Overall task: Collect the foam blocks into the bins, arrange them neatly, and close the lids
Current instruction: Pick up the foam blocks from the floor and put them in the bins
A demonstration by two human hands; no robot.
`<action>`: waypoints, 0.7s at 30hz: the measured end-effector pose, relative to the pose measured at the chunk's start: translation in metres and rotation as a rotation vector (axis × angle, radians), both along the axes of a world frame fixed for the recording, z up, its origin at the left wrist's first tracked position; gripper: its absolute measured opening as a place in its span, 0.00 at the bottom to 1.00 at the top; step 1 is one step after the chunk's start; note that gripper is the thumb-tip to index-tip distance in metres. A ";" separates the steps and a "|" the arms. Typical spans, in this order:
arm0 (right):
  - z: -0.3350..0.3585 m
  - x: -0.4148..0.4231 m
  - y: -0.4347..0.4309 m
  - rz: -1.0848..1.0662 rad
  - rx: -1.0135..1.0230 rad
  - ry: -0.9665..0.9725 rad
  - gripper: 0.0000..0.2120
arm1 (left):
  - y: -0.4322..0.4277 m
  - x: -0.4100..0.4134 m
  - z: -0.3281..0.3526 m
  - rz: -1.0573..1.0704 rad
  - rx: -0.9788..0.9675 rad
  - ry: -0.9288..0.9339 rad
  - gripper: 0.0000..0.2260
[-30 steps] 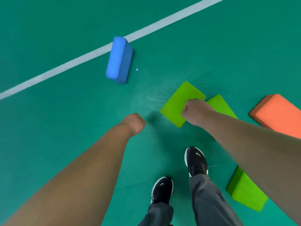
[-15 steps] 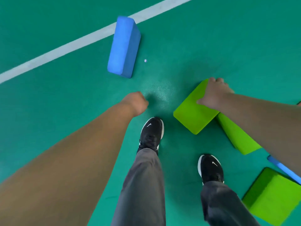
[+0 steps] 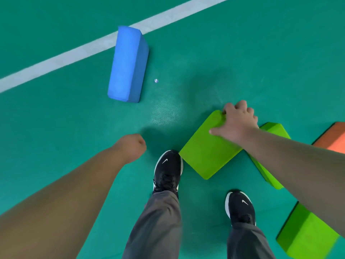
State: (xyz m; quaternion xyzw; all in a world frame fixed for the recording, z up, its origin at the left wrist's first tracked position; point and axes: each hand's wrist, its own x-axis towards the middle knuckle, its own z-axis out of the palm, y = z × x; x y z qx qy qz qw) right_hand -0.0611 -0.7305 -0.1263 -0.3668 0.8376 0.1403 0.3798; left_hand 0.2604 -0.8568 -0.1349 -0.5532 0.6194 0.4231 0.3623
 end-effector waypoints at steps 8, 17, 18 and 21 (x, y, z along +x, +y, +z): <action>0.048 0.025 -0.063 0.025 0.030 -0.137 0.45 | -0.083 -0.033 0.037 0.215 -0.368 0.201 0.08; 0.042 0.060 -0.126 0.311 -0.424 0.126 0.37 | -0.137 -0.063 0.007 0.390 -0.373 -0.138 0.44; 0.038 0.064 -0.129 0.343 -0.430 0.172 0.36 | -0.135 -0.065 0.001 0.404 -0.331 -0.134 0.43; 0.031 0.068 -0.126 0.369 -0.452 0.234 0.34 | -0.128 -0.064 -0.009 0.386 -0.386 -0.086 0.34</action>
